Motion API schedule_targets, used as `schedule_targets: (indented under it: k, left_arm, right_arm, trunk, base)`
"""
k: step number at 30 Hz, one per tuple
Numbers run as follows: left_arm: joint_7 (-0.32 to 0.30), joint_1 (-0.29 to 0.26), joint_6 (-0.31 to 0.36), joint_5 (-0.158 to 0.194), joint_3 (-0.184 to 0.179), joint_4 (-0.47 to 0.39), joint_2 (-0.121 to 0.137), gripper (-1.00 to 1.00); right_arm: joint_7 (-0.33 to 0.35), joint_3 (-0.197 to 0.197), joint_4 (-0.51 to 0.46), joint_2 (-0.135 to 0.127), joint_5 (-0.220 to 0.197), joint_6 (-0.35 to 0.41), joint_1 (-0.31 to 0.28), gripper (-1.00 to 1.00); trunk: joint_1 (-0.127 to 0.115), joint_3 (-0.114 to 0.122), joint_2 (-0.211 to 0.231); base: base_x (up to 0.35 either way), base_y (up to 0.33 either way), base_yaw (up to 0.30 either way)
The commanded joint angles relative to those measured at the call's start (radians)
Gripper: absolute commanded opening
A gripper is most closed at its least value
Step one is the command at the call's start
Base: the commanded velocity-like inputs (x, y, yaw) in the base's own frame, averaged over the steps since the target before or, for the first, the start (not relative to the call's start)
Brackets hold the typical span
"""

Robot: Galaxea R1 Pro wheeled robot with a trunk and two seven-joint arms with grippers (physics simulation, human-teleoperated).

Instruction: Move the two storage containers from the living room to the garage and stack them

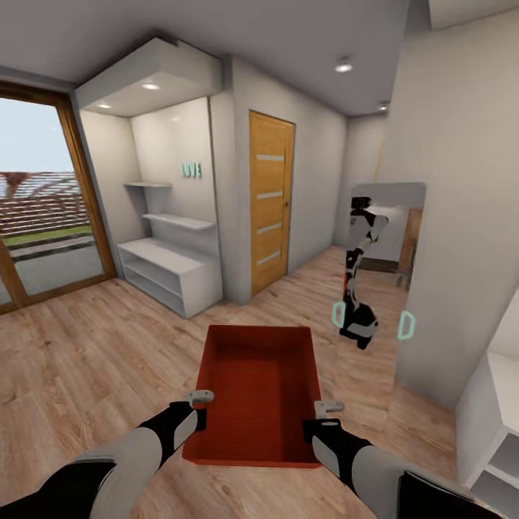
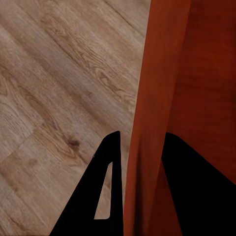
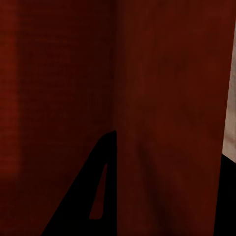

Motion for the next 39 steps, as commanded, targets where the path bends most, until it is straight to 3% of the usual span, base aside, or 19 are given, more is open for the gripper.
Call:
schedule_targets:
  k: [1, 29, 39]
  left_arm:
    - [0.007, 0.000, 0.005, 0.016, -0.039, 0.002, 0.000, -1.00]
    - [0.007, 0.000, 0.005, 0.015, -0.039, 0.002, 0.001, -1.00]
    - [0.007, 0.000, 0.005, 0.015, -0.039, 0.002, 0.001, -1.00]
  right_arm:
    - [-0.009, -0.016, -0.002, -0.015, 0.021, 0.005, -0.002, -1.00]
    - [-0.009, -0.014, -0.002, -0.014, 0.021, 0.005, -0.001, -1.00]
    - [-0.010, -0.016, -0.002, -0.015, 0.021, 0.005, -0.002, -1.00]
  trunk:
    - [0.001, -0.001, -0.001]
    - [0.001, -0.001, -0.001]
    - [0.001, -0.001, -0.001]
  base:
    - [0.321, 0.000, 0.000]
    - [0.321, 0.000, 0.001]
    - [0.321, 0.000, 0.215]
